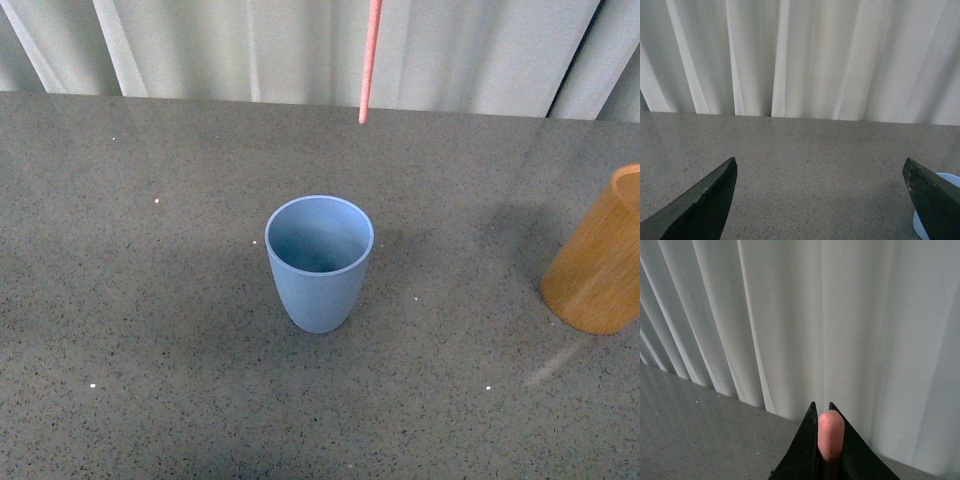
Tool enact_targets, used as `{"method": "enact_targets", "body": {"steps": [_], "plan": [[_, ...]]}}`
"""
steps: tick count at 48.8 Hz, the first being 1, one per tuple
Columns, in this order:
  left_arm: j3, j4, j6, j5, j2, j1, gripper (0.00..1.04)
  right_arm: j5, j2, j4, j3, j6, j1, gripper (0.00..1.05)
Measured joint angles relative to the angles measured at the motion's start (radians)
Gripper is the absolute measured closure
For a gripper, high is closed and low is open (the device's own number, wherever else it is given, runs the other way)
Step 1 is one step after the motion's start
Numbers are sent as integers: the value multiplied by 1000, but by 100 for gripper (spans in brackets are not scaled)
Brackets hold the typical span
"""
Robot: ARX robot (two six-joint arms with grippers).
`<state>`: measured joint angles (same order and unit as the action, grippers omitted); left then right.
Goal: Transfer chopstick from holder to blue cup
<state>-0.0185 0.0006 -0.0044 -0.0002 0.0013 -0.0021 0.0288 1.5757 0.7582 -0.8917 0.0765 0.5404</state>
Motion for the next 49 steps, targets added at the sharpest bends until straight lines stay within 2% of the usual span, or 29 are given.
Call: {"method": "enact_targets", "body": {"steps": [15,49], "plan": [[0,0,0,0,0,0,7,5,69,-8,4,42,59,103],[0,0,0,0,0,0,7,33,299,90,17,40,106,103]]}}
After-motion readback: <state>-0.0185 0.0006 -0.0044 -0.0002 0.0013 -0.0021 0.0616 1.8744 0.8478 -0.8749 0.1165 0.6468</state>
